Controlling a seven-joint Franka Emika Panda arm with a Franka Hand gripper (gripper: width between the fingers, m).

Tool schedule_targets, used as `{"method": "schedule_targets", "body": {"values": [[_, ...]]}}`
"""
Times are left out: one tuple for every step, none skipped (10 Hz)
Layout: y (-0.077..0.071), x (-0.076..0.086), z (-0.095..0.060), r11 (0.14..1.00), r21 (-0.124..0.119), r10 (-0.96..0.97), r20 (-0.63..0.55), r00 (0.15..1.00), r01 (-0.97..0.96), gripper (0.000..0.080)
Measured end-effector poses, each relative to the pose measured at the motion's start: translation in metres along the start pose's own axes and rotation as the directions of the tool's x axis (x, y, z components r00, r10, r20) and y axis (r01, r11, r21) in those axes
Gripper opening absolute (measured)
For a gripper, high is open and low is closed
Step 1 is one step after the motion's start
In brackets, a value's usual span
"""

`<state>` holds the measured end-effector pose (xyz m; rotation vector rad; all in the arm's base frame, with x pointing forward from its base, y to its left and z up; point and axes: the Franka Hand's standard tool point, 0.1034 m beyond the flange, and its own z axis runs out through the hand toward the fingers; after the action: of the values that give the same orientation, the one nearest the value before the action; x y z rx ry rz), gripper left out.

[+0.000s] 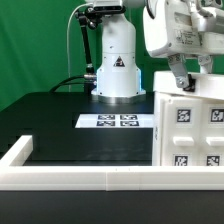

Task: Assemble cabinet

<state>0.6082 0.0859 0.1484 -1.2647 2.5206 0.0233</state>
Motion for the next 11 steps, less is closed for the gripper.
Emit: {"method": "schedule_targets", "body": {"values": [[-0.001, -0.002, -0.004, 1.000, 0.003, -0.013, 0.007, 1.000, 0.013, 0.0787], [-0.001, -0.004, -0.008, 1.000, 0.006, -0.027, 0.014, 1.000, 0.027, 0.0787], [-0.002, -0.007, -0.013, 0.999, 0.009, -0.031, 0.023, 0.999, 0.031, 0.0796], [-0.003, -0.012, -0.019, 0.999, 0.014, -0.033, 0.036, 0.999, 0.032, 0.0797], [-0.005, -0.015, -0.025, 0.999, 0.019, -0.034, 0.046, 0.998, 0.033, 0.0797], [-0.004, -0.014, -0.023, 0.999, 0.018, -0.051, 0.042, 0.998, 0.050, 0.0796], [-0.004, -0.013, -0.022, 0.996, 0.018, -0.084, 0.039, 0.996, 0.083, 0.0796], [-0.003, -0.013, -0.021, 0.984, 0.004, -0.178, 0.032, 0.984, 0.178, 0.0796], [-0.004, -0.013, -0.022, 0.948, -0.017, -0.316, 0.032, 0.948, 0.317, 0.0796], [-0.006, -0.013, -0.022, 0.884, -0.025, -0.465, 0.035, 0.884, 0.466, 0.0796], [-0.005, -0.013, -0.022, 0.809, -0.032, -0.586, 0.043, 0.809, 0.587, 0.0796]]}}
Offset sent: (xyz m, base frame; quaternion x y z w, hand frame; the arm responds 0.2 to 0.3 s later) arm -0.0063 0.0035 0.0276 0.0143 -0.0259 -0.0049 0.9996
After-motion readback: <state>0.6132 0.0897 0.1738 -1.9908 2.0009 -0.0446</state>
